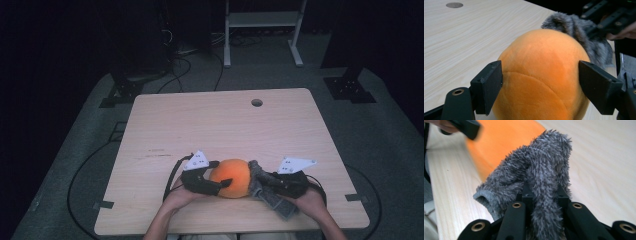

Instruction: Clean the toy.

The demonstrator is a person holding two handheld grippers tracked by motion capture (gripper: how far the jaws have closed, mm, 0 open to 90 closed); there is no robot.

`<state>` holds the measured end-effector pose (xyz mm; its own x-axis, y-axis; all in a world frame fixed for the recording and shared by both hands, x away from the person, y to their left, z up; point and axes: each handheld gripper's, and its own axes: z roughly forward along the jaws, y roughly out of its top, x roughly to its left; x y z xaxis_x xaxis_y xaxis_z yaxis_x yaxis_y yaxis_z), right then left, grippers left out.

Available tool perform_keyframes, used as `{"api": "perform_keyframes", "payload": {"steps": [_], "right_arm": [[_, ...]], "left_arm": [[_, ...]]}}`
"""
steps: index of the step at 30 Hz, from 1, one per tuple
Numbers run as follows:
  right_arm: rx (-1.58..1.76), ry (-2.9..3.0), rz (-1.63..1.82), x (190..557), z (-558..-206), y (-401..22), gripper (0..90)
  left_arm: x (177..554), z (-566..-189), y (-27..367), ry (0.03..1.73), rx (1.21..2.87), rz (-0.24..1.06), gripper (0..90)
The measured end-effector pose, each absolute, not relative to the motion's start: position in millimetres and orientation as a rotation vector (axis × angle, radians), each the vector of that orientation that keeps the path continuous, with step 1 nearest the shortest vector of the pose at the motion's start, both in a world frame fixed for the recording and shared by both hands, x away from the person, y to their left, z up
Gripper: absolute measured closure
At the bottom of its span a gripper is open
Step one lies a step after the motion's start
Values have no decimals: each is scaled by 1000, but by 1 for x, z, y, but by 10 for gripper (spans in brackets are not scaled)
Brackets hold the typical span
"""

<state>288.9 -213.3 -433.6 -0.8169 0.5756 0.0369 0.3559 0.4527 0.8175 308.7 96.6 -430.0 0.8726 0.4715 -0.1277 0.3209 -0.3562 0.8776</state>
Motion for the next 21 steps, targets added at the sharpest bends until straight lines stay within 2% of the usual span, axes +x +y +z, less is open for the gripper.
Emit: {"api": "perform_keyframes", "payload": {"steps": [4, 7, 11, 12, 13, 14, 16, 18, 21], "right_arm": [[763, 2429, 1402, 282, -423, -214, 759], [661, 2456, 1394, 277, -420, -199, 758], [660, 2481, 1388, 279, -426, -201, 757], [668, 2481, 1387, 279, -426, -202, 757], [677, 2479, 1384, 279, -427, -203, 757], [681, 2478, 1368, 279, -426, -204, 757], [689, 2465, 1359, 279, -423, -205, 758], [700, 2397, 1393, 277, -414, -208, 759], [706, 2345, 1427, 281, -409, -203, 757]], "left_arm": [[305, -428, 95, 540, 1994, 176, 197], [309, -425, 94, 568, 2005, 131, 93], [316, -435, 91, 638, 2038, 17, 40], [315, -436, 90, 624, 2039, 33, 56], [312, -435, 88, 607, 2050, 65, 120], [310, -433, 87, 592, 2047, 101, 230], [304, -428, 86, 527, 2003, 239, 348], [302, -426, 81, 514, 1956, 338, 375], [306, -434, 76, 520, 1988, 298, 322]]}}
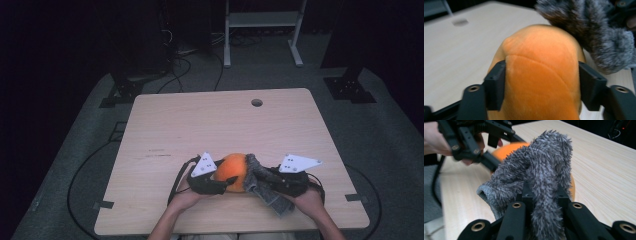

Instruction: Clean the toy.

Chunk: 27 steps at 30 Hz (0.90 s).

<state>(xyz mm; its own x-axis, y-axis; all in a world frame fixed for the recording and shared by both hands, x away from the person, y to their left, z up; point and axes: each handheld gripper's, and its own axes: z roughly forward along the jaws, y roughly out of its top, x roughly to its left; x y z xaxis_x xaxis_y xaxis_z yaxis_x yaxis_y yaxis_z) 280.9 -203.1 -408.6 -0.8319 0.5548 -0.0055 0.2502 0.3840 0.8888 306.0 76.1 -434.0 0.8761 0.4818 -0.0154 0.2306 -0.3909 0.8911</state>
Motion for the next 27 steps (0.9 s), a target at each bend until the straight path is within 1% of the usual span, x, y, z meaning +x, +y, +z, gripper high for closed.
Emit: {"api": "perform_keyframes", "payload": {"steps": [2, 3, 4, 10, 12, 16, 19, 21, 25, 27], "right_arm": [[698, 2370, 1369, 285, -418, -195, 757], [697, 2371, 1390, 287, -423, -195, 757], [718, 2372, 1410, 289, -427, -197, 757], [849, 2406, 1240, 297, -441, -213, 758], [854, 2398, 1250, 294, -438, -216, 759], [767, 2355, 1415, 287, -420, -207, 758], [730, 2379, 1368, 287, -425, -197, 757], [765, 2392, 1384, 290, -429, -202, 757], [872, 2429, 1241, 294, -442, -217, 758], [851, 2406, 1274, 291, -436, -219, 758]], "left_arm": [[309, -441, 81, 536, 1993, 254, 253], [310, -442, 85, 546, 2000, 247, 240], [310, -442, 88, 556, 1996, 246, 230], [310, -445, 92, 549, 1999, 238, 199], [309, -445, 91, 541, 2005, 250, 193], [306, -445, 86, 510, 2013, 271, 201], [305, -445, 87, 495, 2024, 276, 198], [306, -445, 88, 497, 2018, 267, 196], [305, -445, 87, 490, 2019, 273, 194], [304, -444, 85, 474, 2029, 290, 195]]}}
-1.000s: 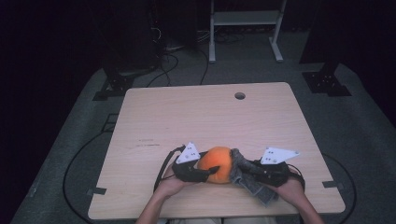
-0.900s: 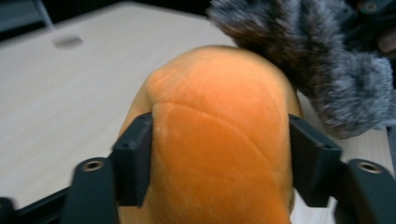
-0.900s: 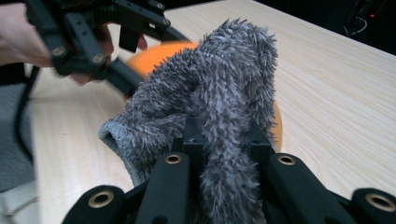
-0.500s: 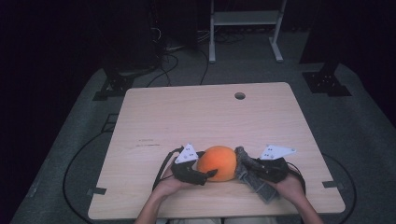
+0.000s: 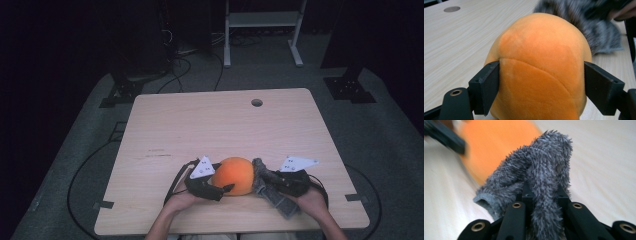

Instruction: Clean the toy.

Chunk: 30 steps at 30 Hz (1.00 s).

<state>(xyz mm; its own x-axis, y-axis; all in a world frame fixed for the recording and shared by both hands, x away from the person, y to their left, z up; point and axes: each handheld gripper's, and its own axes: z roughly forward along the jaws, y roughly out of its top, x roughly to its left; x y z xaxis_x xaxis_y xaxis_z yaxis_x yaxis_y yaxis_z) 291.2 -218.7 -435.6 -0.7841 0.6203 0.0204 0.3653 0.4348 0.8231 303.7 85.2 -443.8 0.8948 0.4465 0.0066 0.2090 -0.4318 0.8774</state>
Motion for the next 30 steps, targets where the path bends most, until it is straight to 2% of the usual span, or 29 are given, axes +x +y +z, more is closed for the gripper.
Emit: {"api": "perform_keyframes", "payload": {"steps": [4, 6, 9, 14, 18, 20, 21, 25, 27, 30], "right_arm": [[735, 2383, 1421, 284, -416, -204, 757], [717, 2401, 1380, 284, -419, -198, 757], [736, 2408, 1362, 286, -426, -202, 757], [771, 2409, 1305, 285, -425, -211, 757], [671, 2391, 1402, 276, -409, -197, 757], [630, 2403, 1366, 275, -408, -189, 757], [630, 2409, 1364, 277, -412, -189, 757], [706, 2393, 1382, 283, -419, -203, 757], [723, 2388, 1377, 283, -419, -207, 757], [726, 2394, 1367, 283, -418, -208, 757]], "left_arm": [[302, -442, 83, 463, 2032, 282, 178], [306, -439, 86, 505, 2018, 212, 108], [311, -437, 91, 586, 2008, 154, 84], [306, -438, 87, 532, 2011, 221, 225], [299, -434, 77, 486, 2027, 278, 243], [299, -433, 78, 483, 2034, 264, 213], [300, -433, 80, 488, 2031, 250, 166], [306, -433, 89, 549, 2020, 155, 75], [307, -436, 89, 540, 2031, 127, 114], [304, -437, 85, 524, 2026, 186, 233]]}}
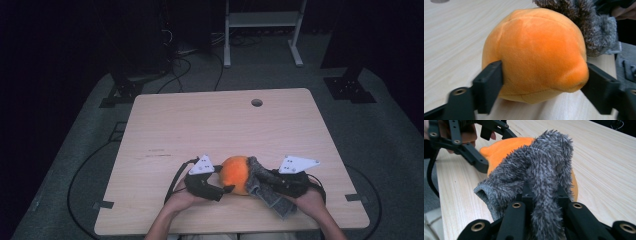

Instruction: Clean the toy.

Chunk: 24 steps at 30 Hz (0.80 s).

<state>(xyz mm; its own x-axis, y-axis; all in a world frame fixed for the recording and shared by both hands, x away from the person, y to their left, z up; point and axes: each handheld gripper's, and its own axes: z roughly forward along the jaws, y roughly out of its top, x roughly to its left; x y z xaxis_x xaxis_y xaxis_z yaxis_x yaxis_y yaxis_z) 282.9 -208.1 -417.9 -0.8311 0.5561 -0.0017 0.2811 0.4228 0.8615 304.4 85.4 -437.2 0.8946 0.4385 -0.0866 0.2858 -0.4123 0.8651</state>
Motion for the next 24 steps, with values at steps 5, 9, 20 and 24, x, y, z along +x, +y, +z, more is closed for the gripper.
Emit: {"api": "perform_keyframes", "payload": {"steps": [5, 9, 20, 24], "right_arm": [[683, 2365, 1429, 279, -399, -209, 757], [661, 2397, 1377, 281, -400, -202, 756], [637, 2446, 1376, 275, -403, -201, 756], [555, 2448, 1345, 272, -396, -188, 756]], "left_arm": [[301, -436, 85, 479, 2033, 222, 306], [301, -435, 84, 490, 2030, 197, 247], [295, -432, 76, 445, 2023, 210, 280], [289, -429, 71, 387, 2060, 265, 265]]}}
